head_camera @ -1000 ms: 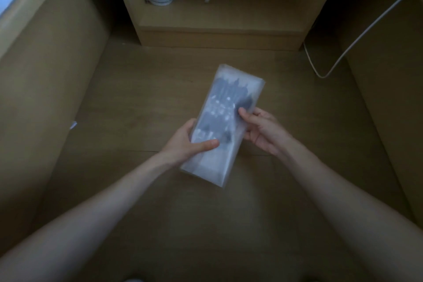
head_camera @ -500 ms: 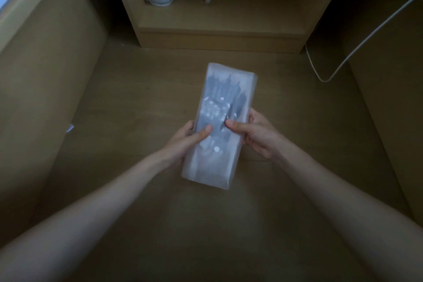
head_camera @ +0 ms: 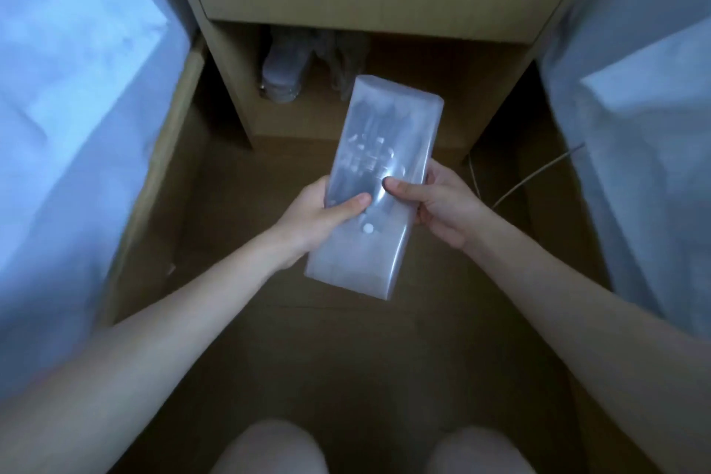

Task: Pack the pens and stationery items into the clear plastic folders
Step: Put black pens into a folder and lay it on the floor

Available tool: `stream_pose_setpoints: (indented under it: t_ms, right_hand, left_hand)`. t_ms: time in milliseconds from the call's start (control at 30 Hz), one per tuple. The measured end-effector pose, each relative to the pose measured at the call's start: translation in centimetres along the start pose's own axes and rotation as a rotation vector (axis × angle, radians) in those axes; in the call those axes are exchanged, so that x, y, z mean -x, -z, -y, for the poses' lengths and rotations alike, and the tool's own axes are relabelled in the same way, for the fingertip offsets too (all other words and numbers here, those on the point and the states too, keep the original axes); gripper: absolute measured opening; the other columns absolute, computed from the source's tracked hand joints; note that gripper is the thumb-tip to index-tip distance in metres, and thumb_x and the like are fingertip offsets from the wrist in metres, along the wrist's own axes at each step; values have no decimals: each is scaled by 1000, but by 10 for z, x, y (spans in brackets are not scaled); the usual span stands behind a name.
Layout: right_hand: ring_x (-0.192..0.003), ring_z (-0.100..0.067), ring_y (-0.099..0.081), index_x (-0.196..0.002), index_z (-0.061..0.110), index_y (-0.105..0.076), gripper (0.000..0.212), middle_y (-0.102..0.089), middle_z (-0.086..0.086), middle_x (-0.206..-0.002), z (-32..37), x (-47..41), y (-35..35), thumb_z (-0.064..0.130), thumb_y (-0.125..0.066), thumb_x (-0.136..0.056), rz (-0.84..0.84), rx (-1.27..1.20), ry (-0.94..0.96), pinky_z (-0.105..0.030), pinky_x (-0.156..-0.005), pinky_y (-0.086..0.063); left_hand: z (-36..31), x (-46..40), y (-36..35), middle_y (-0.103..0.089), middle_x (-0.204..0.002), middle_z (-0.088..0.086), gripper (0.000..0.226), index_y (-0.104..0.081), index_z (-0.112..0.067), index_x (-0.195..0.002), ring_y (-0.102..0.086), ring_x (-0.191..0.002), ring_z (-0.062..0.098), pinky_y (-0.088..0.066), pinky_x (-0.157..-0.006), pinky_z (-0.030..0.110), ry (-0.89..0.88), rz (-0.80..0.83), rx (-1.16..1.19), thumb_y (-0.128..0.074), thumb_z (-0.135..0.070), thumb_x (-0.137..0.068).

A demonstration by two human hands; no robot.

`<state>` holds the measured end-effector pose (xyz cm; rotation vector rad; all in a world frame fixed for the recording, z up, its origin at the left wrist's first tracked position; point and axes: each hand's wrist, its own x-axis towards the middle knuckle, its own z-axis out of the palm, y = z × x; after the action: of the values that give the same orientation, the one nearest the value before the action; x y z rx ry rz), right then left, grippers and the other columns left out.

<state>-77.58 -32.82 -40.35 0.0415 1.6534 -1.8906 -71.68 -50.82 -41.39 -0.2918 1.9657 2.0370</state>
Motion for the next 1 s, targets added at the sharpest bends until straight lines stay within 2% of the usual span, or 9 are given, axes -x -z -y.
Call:
stream_pose_setpoints:
  t_ms: [167,367,500,600,667,767,833,900,1000]
  right_hand:
    - [-107,-30,-65,-129,9,-49,49,-65,-11,-121,134,77,-24,9,-67,-83,19,24,20,-47,-85,-55]
    - [-99,-31,-67,-122,6,-54,45,-67,-14,-114,310,201,-47,9,-67,-79,-57,-25,52,-41,-73,-57]
    - [-88,-26,-70,-118,0,-56,41,-70,-12,-101,423,289,-54,3,-63,-78,-121,-61,95,-38,-70,-59]
    - [-90,-28,-68,-119,-2,-57,44,-70,-12,-101,494,347,-54,5,-67,-77,-187,-25,147,-51,-82,-55]
    - [-94,-32,-66,-114,2,-60,39,-68,-14,-103,526,382,-50,5,-71,-77,-229,-15,189,-56,-89,-49]
    - [-99,-31,-65,-118,0,-58,40,-67,-16,-109,557,425,-42,4,-69,-80,-294,-20,267,-51,-91,-52]
    - [-95,-29,-67,-118,0,-58,46,-68,-14,-107,564,451,-37,6,-74,-75,-338,-22,317,-49,-86,-54]
    - [-91,-27,-68,-110,5,-62,34,-70,-11,-103,565,475,-31,4,-72,-77,-390,-22,358,-48,-83,-55]
    - [-90,-26,-69,-104,9,-64,23,-71,-8,-99,555,511,-27,2,-66,-83,-469,-52,411,-44,-77,-57]
  left_hand:
    - [-144,59,-19,-70,-108,1,44,-56,-19,-115,-69,-97,16,-54,-86,35,4,40,-9,-71,-38,-77]
    - [-343,142,-60,-71,-108,1,44,-59,-17,-117,-69,-97,18,-55,-84,34,-30,134,-61,-73,-33,-78]
    - [-471,192,-98,-73,-101,-2,33,-63,-23,-106,-70,-91,15,-56,-81,31,-59,183,-96,-72,-33,-76]
    - [-546,223,-130,-72,-101,-1,27,-62,-23,-104,-69,-91,17,-56,-80,31,-90,215,-112,-72,-29,-79]
    - [-582,239,-151,-71,-101,-1,25,-61,-20,-105,-69,-90,17,-55,-75,27,-137,226,-120,-70,-25,-82]
    - [-616,260,-180,-72,-95,-5,17,-63,-22,-102,-70,-85,13,-55,-69,24,-203,283,-133,-68,-23,-85]
    - [-627,273,-196,-73,-96,-4,18,-65,-18,-103,-70,-87,14,-56,-74,27,-229,329,-133,-68,-20,-86]
    - [-631,282,-212,-72,-104,1,28,-65,-13,-111,-69,-94,18,-56,-84,34,-262,368,-137,-70,-22,-85]
    - [-630,295,-235,-71,-108,4,41,-64,-12,-114,-68,-99,22,-54,-89,39,-286,440,-141,-74,-29,-78]
